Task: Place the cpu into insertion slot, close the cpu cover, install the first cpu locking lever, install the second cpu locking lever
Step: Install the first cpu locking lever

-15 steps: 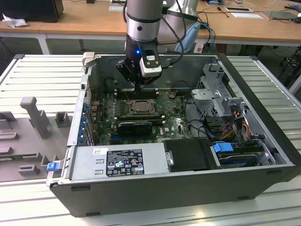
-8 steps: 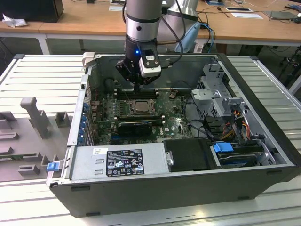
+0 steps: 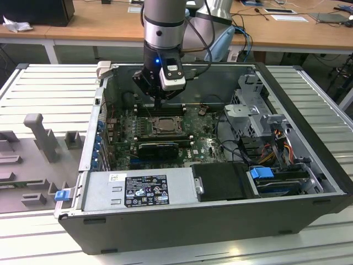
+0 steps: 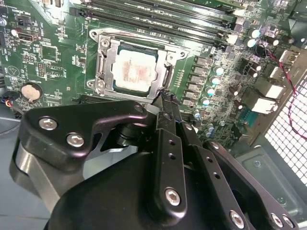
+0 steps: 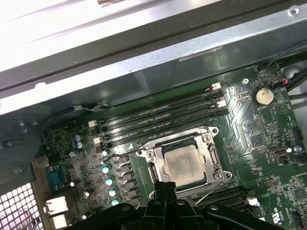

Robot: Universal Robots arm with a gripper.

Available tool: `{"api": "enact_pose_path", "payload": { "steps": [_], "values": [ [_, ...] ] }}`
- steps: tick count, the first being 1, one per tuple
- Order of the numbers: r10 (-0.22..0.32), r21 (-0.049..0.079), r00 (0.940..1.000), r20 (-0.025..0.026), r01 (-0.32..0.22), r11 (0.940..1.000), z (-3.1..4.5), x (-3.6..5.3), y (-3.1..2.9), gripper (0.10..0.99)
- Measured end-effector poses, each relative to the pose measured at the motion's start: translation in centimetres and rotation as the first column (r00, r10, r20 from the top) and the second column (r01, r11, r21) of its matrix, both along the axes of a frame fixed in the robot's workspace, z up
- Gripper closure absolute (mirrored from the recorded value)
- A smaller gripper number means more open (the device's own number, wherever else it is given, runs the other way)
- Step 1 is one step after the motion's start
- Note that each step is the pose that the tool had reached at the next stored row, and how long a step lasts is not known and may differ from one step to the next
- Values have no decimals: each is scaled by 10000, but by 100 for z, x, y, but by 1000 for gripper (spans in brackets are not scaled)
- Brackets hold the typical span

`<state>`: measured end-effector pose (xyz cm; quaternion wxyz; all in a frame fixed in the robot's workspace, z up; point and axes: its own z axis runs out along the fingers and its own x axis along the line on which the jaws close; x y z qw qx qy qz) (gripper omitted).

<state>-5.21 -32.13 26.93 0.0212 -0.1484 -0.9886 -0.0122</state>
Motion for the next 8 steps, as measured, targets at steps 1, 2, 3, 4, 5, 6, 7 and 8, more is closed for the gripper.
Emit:
{"api": "enact_pose_path", "payload": {
  "steps": [1,2,3,4,5,6,7,8],
  "values": [
    [0,-1,10000,0,0,10000,0,-8,0,980],
    [0,0,10000,0,0,10000,0,-13,0,980],
    [0,0,10000,0,0,10000,-1,-20,0,980],
    [-1,-1,10000,0,1,10000,-1,-30,0,980],
    [0,0,10000,0,0,10000,-2,-36,0,980],
    [0,0,10000,0,0,10000,-3,-43,0,980],
    [0,0,10000,0,0,10000,-3,-52,0,980],
    [1,2,10000,0,-1,10000,-3,-60,0,980]
  ]
}}
